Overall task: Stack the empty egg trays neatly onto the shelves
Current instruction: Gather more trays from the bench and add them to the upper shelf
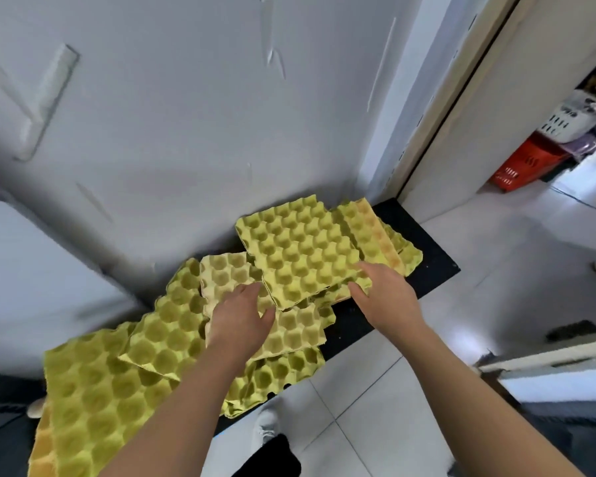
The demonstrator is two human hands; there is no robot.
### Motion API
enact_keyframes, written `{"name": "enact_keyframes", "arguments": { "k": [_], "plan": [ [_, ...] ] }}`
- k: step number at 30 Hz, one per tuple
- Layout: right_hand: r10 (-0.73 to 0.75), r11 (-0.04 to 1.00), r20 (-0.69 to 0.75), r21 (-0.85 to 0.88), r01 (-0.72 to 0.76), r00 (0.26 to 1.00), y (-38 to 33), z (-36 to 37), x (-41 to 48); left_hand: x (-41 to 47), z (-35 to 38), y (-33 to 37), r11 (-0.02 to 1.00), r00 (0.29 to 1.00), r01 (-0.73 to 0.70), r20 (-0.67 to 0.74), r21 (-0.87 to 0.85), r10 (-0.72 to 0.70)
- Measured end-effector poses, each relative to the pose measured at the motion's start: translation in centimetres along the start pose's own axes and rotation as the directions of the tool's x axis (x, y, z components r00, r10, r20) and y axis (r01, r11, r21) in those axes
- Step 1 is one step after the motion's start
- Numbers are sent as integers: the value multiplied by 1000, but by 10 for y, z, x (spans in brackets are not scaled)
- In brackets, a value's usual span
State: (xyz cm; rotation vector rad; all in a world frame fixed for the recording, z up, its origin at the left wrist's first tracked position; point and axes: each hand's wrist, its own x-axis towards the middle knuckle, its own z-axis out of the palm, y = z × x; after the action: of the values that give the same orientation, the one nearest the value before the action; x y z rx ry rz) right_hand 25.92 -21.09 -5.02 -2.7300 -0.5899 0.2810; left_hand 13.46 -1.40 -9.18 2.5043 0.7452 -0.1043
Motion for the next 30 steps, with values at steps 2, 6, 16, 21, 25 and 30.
{"name": "enact_keyframes", "arguments": {
  "k": [2, 6, 16, 21, 25, 30],
  "plan": [
    [33, 999, 48, 13, -34, 998, 13, 12, 27, 26, 13, 3, 999, 997, 44, 60, -17, -43],
    [62, 997, 120, 38, -66, 991, 39, 34, 75, 69, 42, 8, 987, 979, 154, 146, -46, -146],
    [40, 987, 372, 131, -95, 928, 111, 103, 192, 131, 124, 13, 886, 879, 448, 237, -118, -413],
    [21, 988, 492, 122, -93, 870, 136, 133, 229, 143, 155, 16, 780, 802, 593, 234, -198, -550],
    [-7, 977, 477, 189, -95, 879, 149, 145, 240, 148, 169, 12, 718, 761, 649, 195, -251, -619],
    [-58, 960, 434, 273, -70, 899, 155, 150, 240, 150, 175, 18, 653, 744, 658, 189, -375, -641]
  ]
}}
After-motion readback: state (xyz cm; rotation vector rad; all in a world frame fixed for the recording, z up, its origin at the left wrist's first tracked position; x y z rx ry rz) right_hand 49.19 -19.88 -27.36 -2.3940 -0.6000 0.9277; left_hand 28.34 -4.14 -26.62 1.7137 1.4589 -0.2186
